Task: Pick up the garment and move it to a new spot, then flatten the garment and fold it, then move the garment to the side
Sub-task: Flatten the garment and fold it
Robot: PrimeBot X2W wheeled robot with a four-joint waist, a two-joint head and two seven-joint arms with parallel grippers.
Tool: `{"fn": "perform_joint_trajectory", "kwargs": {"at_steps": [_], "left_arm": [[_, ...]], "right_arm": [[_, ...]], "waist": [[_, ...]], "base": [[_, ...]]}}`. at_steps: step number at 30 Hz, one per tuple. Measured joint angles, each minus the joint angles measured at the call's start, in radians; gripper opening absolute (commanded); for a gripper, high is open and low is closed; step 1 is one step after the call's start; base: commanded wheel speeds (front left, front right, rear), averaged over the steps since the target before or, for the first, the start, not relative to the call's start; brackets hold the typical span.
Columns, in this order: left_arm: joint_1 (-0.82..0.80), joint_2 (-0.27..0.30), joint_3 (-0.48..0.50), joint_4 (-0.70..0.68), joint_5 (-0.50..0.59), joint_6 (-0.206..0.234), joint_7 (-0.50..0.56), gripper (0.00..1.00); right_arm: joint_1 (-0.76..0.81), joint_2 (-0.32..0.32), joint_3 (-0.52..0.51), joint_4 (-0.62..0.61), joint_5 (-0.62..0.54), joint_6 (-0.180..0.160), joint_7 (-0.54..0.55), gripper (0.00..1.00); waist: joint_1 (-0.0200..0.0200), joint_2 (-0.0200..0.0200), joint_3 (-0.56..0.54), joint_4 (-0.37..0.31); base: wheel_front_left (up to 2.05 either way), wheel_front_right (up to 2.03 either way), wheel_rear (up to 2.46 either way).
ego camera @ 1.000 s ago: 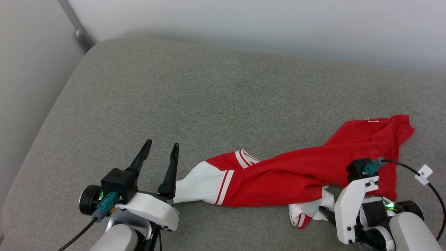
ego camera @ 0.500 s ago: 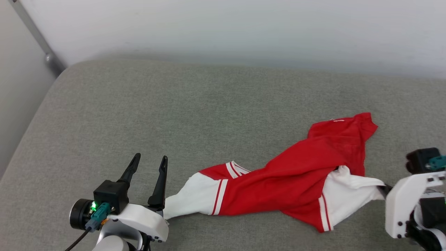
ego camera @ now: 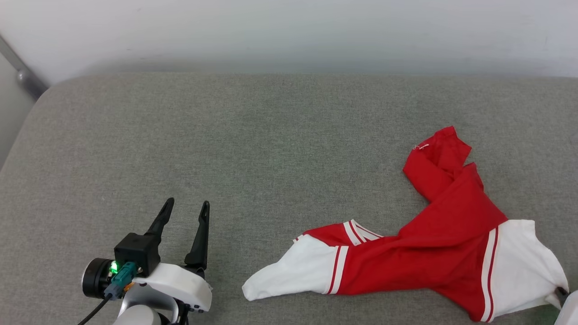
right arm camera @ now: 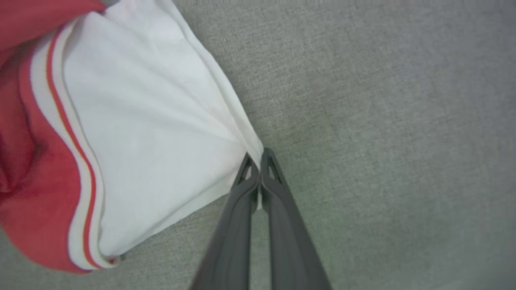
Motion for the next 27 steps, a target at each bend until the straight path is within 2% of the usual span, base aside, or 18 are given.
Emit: {"fn": "perform_joint_trajectory", "kwargs": {"at_steps": [1, 7, 12, 17, 24, 27], "left_arm": [[0.004, 0.004, 0.007, 0.004, -0.005, 0.008, 0.0, 1.0], [0.039, 0.008, 0.015, 0.005, -0.018, 0.022, 0.0, 1.0], [0.073, 0.015, 0.016, 0.0, -0.026, 0.034, 0.011, 1.0], [0.094, 0.029, 0.01, -0.005, -0.028, 0.044, 0.036, 1.0], [0.112, 0.046, 0.0, -0.018, -0.035, 0.059, 0.088, 1.0], [0.104, 0.047, -0.014, -0.025, -0.045, 0.052, 0.129, 1.0]], "right_arm": [[-0.014, -0.005, 0.018, 0.029, -0.013, 0.0, -0.133, 1.0], [-0.024, -0.013, 0.047, 0.015, -0.063, 0.0, -0.37, 1.0], [-0.014, 0.006, 0.104, -0.049, -0.128, 0.0, -0.513, 1.0], [0.025, 0.043, 0.18, -0.134, -0.162, 0.0, -0.583, 1.0], [0.107, 0.081, 0.295, -0.267, -0.162, 0.0, -0.588, 1.0], [0.133, 0.086, 0.322, -0.313, -0.156, 0.0, -0.582, 1.0]], "waist": [[0.0, 0.0, -0.001, -0.005], [0.0, 0.0, -0.036, -0.012], [0.0, 0.0, -0.082, -0.013], [-0.0001, 0.0, -0.124, -0.012], [-0.0001, 0.0, -0.159, -0.018], [0.0, 0.0, -0.161, -0.025]], "base": [[0.0, 0.0, 0.0], [0.0, 0.0, 0.0], [0.0, 0.0, 0.0], [0.0, 0.0, 0.0], [0.0, 0.0, 0.0], [0.0, 0.0, 0.0]]}}
